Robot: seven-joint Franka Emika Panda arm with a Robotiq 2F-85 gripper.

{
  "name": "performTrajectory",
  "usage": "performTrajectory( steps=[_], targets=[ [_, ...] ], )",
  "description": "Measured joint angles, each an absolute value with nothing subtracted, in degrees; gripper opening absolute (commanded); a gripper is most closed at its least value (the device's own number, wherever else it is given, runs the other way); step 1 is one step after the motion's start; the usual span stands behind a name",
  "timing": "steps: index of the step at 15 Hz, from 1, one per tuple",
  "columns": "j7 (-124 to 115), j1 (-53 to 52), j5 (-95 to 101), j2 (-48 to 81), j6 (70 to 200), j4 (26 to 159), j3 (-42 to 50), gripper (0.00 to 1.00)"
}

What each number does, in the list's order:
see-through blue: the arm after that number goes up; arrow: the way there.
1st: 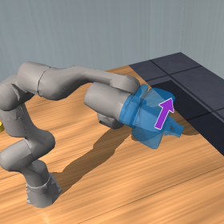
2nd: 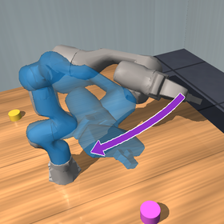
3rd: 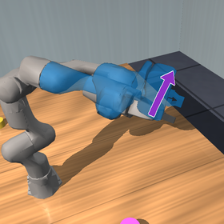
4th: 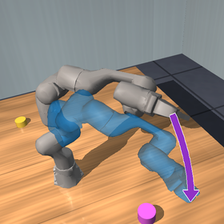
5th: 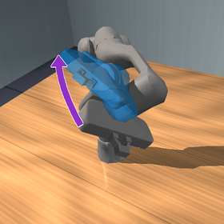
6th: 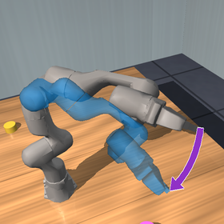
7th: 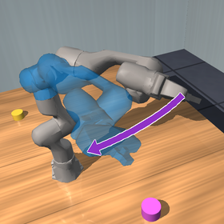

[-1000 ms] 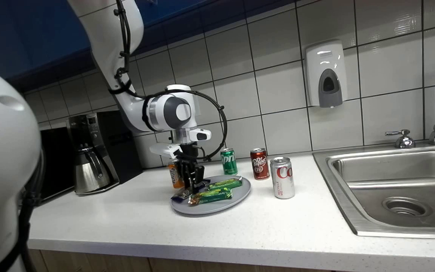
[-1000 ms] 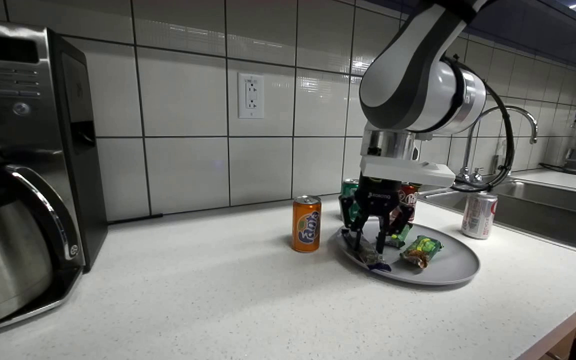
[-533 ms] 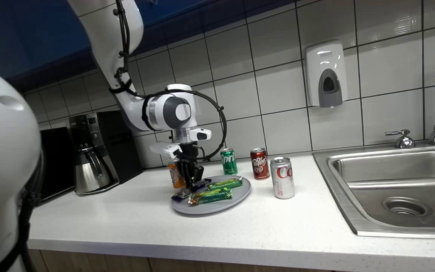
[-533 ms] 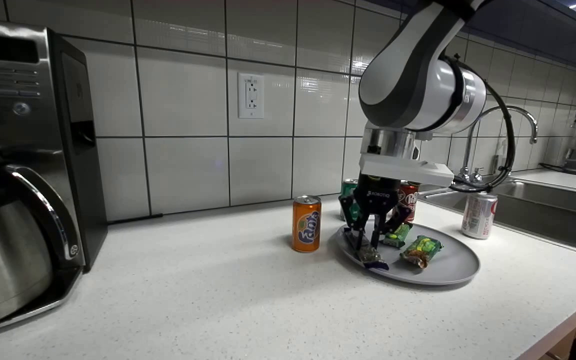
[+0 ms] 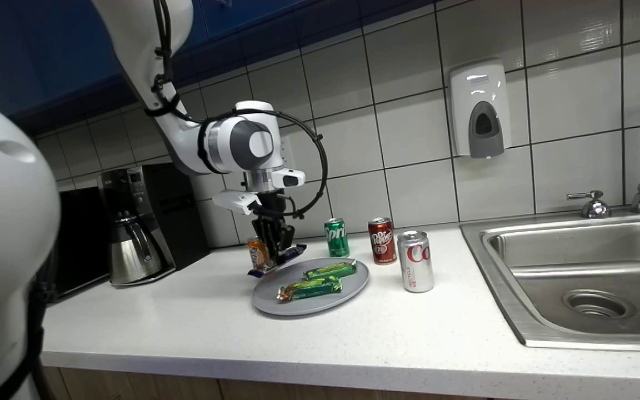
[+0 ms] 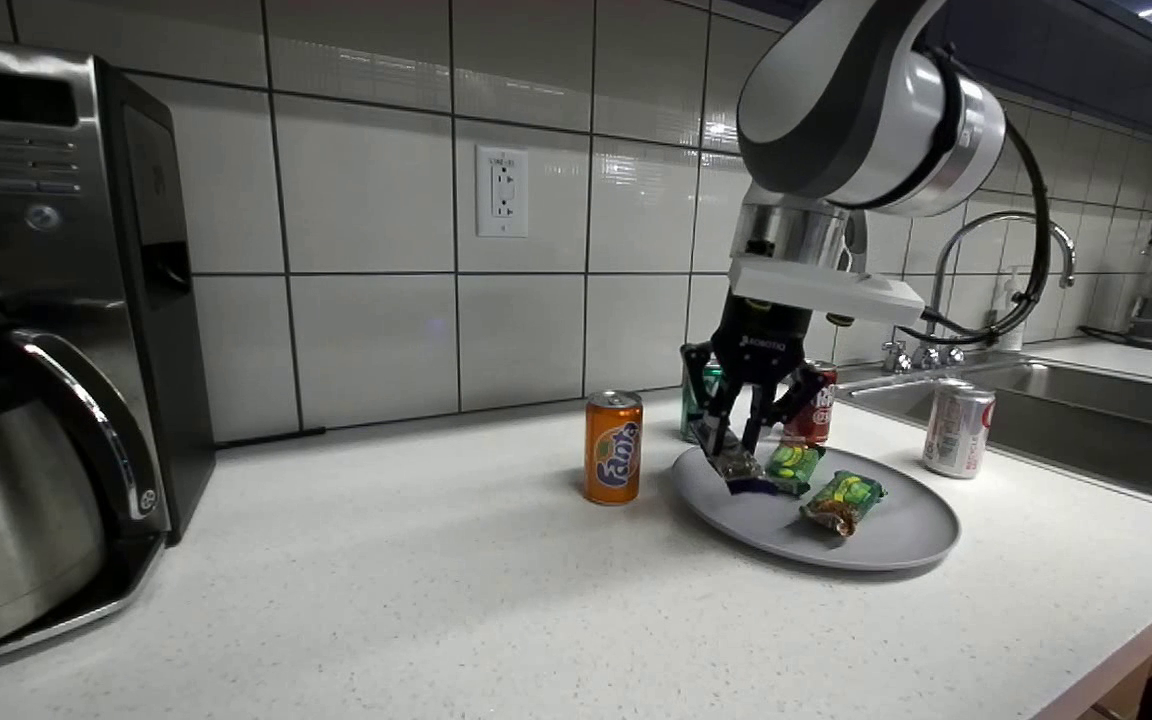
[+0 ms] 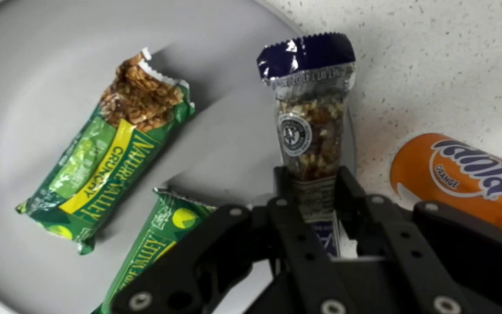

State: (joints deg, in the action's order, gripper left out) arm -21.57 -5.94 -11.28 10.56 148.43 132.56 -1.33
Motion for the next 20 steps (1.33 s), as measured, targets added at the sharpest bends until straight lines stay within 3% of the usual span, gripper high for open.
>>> performTrajectory(
  steps=[12, 20],
  targets=[
    [-21.20, -7.51, -11.28, -5.49, 147.56, 143.03, -5.29, 0.07],
    [-15.31, -10.68, -12.49, -8.45, 141.75, 143.35, -7.17, 0.07]
  ],
)
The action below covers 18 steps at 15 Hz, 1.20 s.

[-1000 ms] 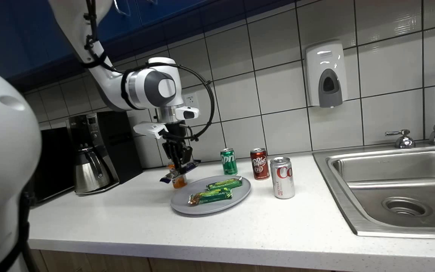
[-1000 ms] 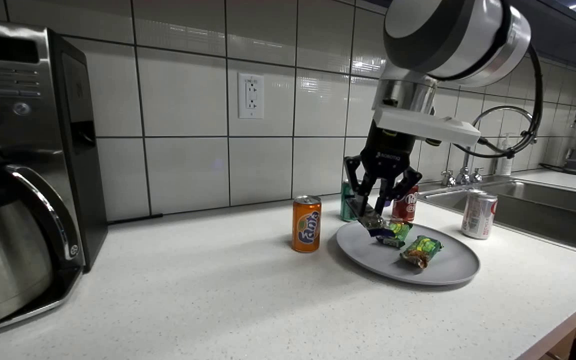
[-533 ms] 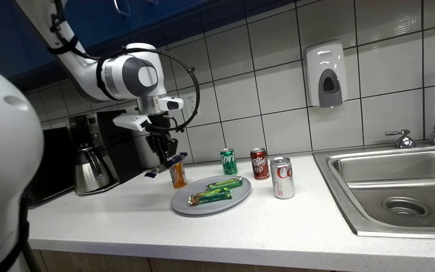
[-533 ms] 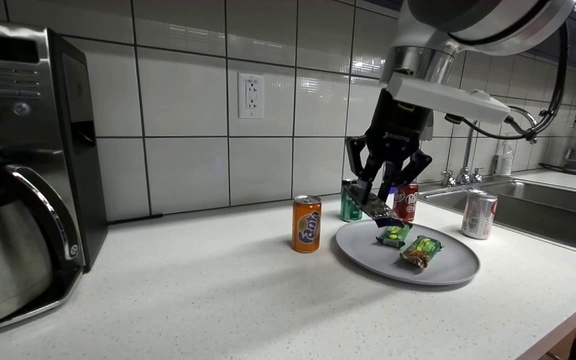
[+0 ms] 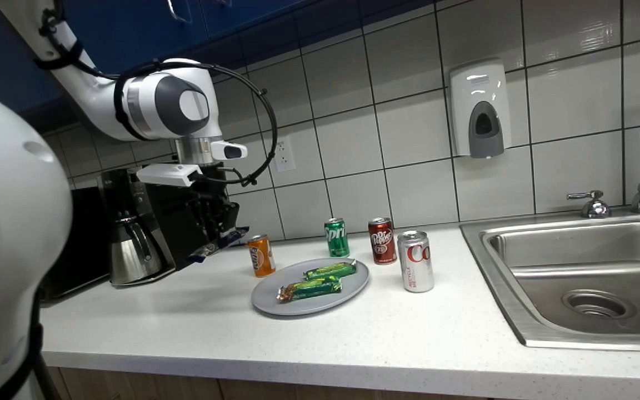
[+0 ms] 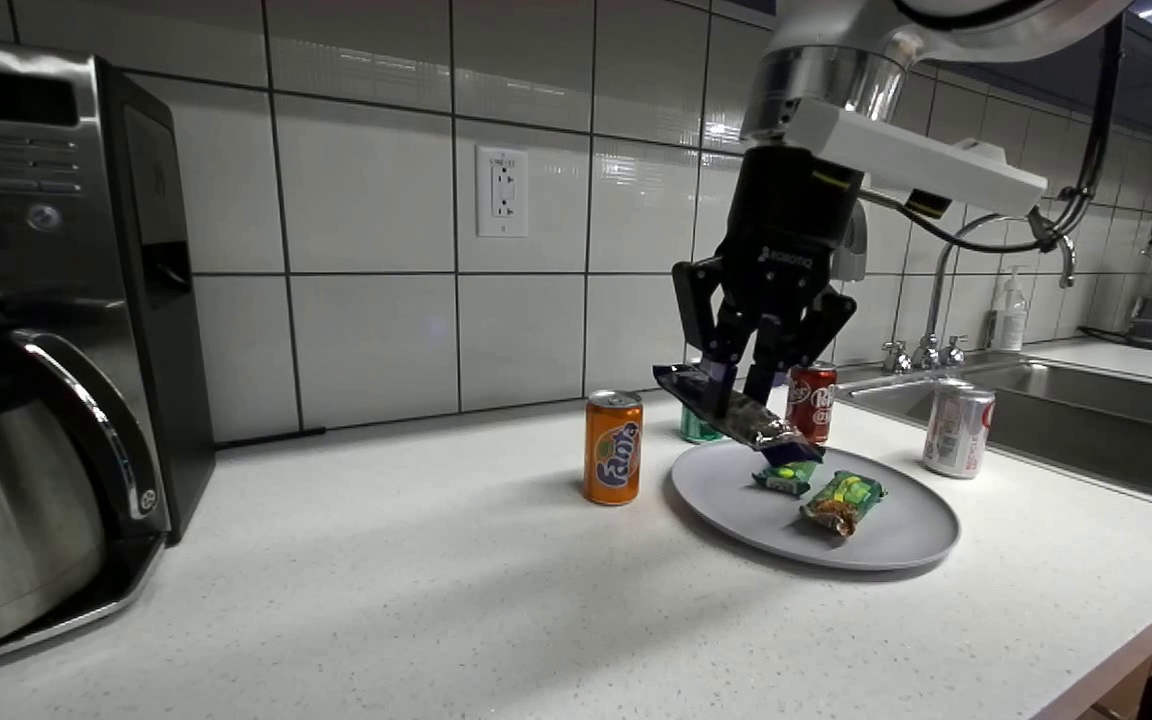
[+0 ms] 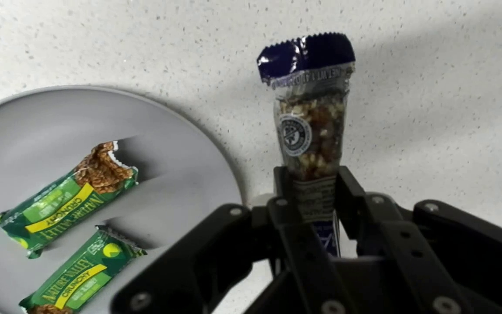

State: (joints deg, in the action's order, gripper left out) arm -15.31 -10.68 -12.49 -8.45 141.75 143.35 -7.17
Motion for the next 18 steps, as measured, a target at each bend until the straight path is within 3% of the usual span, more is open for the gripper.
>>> performTrajectory(
  steps=[7, 18],
  targets=[
    [-10.38, -13.01, -12.49, -5.73, 135.41, 138.96, -9.38, 0.07],
    [-7.79, -15.28, -10.87, 8.80, 129.09, 125.80, -12.99, 0.07]
  ],
)
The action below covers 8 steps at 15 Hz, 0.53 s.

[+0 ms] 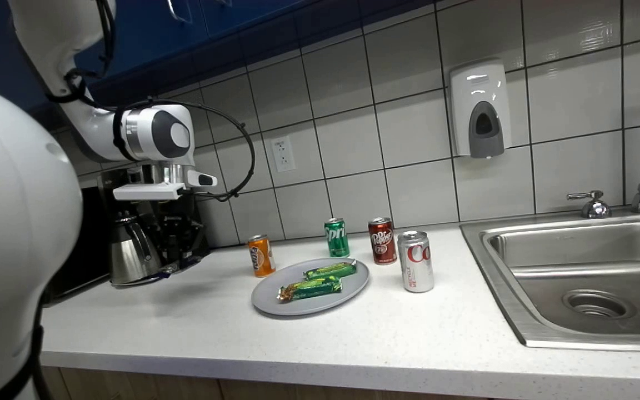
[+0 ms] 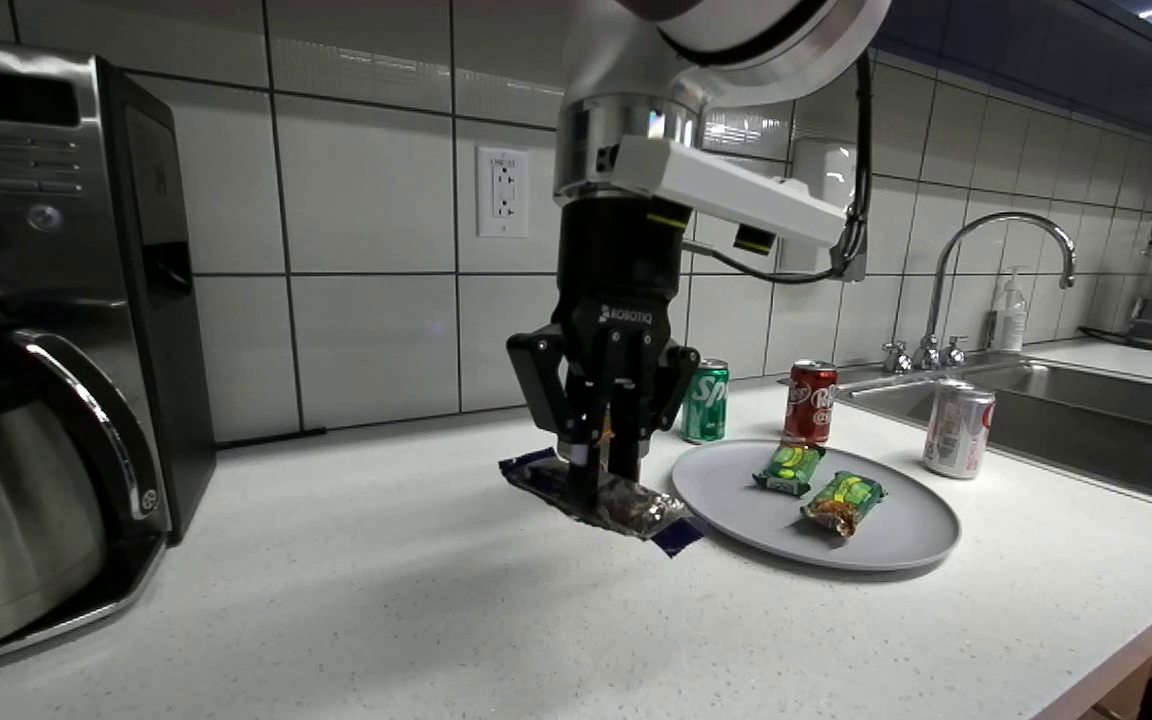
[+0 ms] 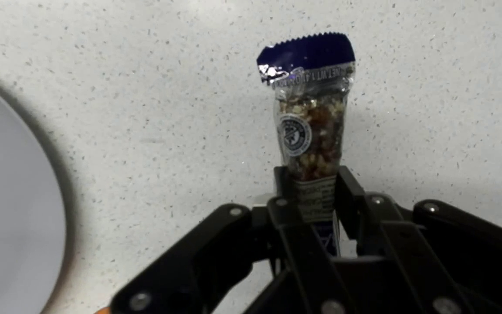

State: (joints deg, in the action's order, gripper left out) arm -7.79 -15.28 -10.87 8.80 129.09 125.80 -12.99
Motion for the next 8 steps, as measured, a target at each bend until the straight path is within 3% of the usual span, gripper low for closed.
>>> performTrajectory(
  steps=[8],
  targets=[
    [-7.74, -16.38, -7.33, 18.27, 126.37, 118.05, -13.28, 0.07]
  ],
)
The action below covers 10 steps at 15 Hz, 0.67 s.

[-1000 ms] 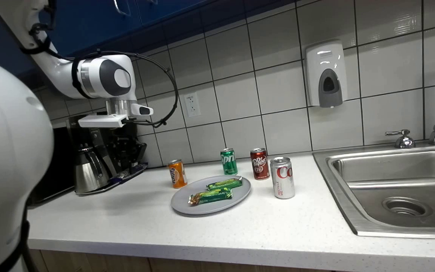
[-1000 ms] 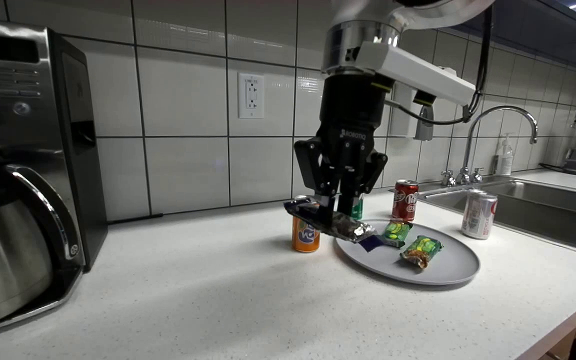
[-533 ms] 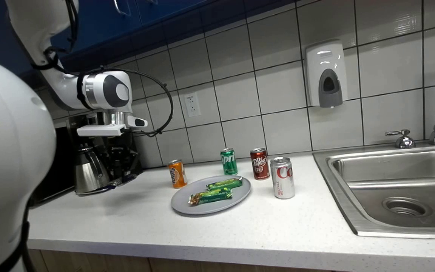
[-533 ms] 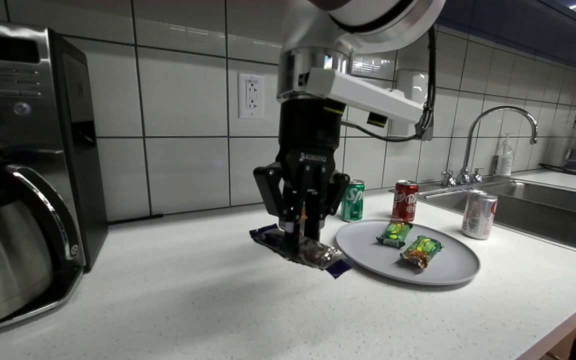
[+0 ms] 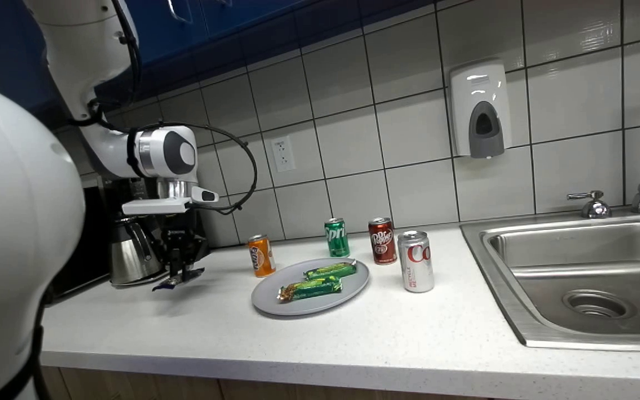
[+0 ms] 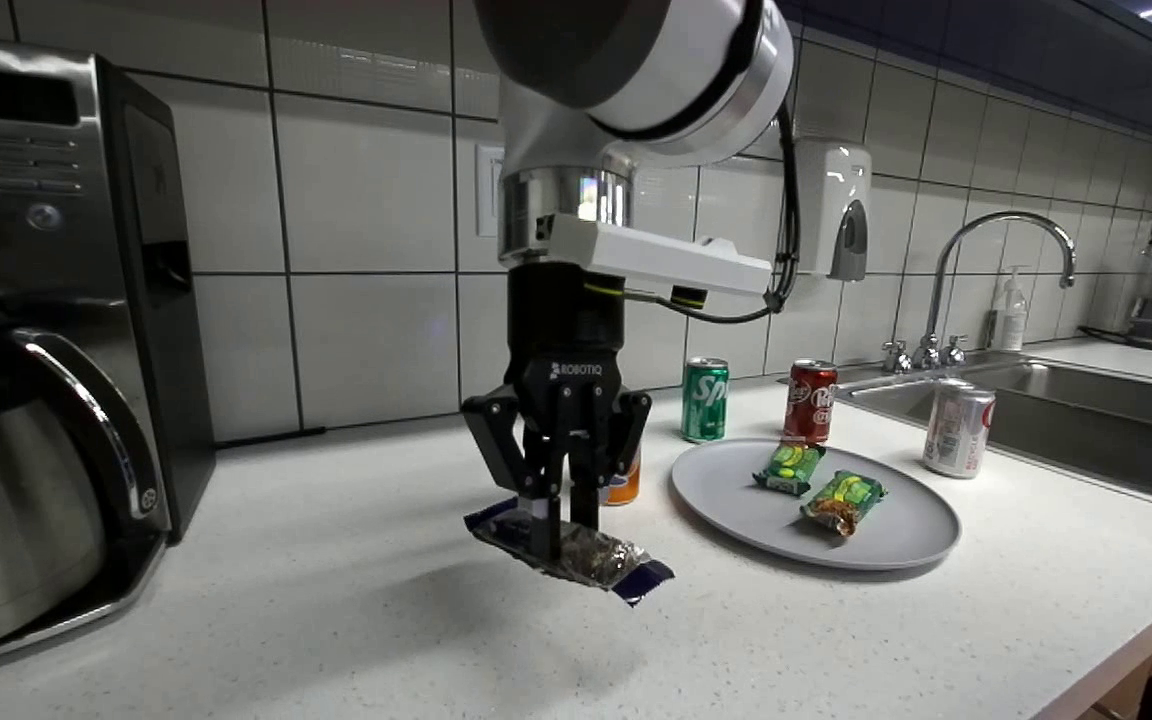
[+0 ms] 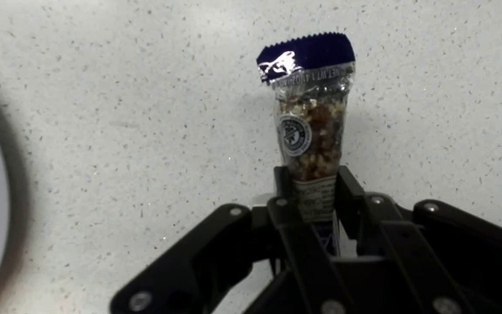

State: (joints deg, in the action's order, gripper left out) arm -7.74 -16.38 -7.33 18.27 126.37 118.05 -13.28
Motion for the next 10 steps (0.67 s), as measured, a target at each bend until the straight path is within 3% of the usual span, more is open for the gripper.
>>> performTrajectory(
  steps=[10],
  targets=[
    [-7.74, -16.38, -5.13, 25.35, 127.99, 113.01, -12.16, 0.07]
  ],
)
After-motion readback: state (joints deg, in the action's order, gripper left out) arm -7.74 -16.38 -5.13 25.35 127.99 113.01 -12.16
